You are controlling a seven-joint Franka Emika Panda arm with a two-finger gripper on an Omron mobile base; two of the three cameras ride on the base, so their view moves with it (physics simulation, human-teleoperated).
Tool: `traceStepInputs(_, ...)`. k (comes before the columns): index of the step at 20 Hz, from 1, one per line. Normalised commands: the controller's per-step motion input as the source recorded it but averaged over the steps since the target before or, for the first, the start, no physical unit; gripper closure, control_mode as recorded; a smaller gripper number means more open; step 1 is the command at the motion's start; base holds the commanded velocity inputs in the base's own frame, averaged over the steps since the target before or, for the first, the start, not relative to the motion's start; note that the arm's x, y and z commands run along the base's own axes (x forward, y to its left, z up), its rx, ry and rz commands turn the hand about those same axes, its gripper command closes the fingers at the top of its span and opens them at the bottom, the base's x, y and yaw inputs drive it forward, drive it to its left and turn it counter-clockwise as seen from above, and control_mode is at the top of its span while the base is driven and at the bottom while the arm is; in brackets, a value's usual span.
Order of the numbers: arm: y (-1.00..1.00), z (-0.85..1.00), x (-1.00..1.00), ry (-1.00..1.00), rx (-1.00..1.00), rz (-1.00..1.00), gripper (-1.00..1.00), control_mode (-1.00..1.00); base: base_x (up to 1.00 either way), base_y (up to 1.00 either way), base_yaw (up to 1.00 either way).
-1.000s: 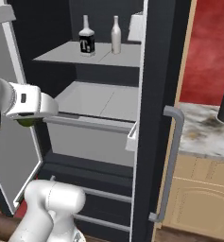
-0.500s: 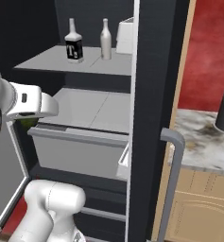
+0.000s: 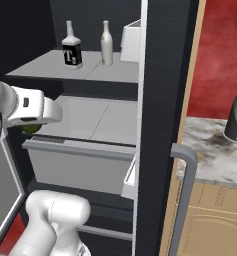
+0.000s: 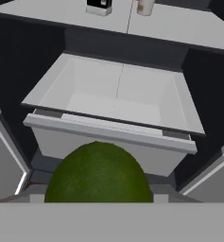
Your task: Place the liquors on the top shelf of the fridge to keep them out of children's reach, and place the lime on lower shelves for easy access.
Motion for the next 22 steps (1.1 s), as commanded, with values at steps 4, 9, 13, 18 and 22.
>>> traceStepInputs(4,0.07,-0.31,0.39,0.03,-0.02,-0.08,1.00,-1.00,0.00,0.00,0.00)
traceStepInputs(9,0.00,-0.35,0.43,0.03,0.00,-0.06,1.00,-1.00,0.00,0.00,0.00)
traceStepInputs(13,0.00,-0.36,0.47,0.01,0.00,-0.03,1.00,-1.00,0.00,0.00,0.00)
traceStepInputs(18,0.00,-0.39,0.42,0.00,0.00,0.00,1.00,-1.00,0.00,0.00,0.00)
traceStepInputs(22,0.00,-0.41,0.40,0.00,0.00,0.00,1.00,-1.00,0.00,0.00,0.00)
